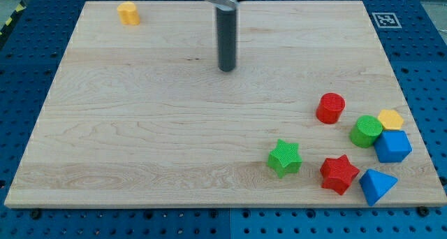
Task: Push the red circle to the top center
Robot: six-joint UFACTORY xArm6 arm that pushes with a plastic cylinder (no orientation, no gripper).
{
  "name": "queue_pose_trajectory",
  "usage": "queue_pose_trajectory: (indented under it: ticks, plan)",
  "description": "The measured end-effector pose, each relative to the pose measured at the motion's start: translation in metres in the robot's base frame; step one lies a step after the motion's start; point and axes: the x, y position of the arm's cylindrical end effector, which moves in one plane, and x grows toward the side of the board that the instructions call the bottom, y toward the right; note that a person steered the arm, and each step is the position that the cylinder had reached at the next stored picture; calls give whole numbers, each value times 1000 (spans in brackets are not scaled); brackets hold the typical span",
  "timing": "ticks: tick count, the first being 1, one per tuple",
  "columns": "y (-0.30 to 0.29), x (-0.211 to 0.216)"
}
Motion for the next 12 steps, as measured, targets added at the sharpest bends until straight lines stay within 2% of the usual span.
queue_pose_trajectory:
  ticks: [2, 3, 5, 9, 12]
  plan:
    - [59, 99]
    - [59, 108]
    - [87, 124]
    - [152, 124]
    - [159, 109]
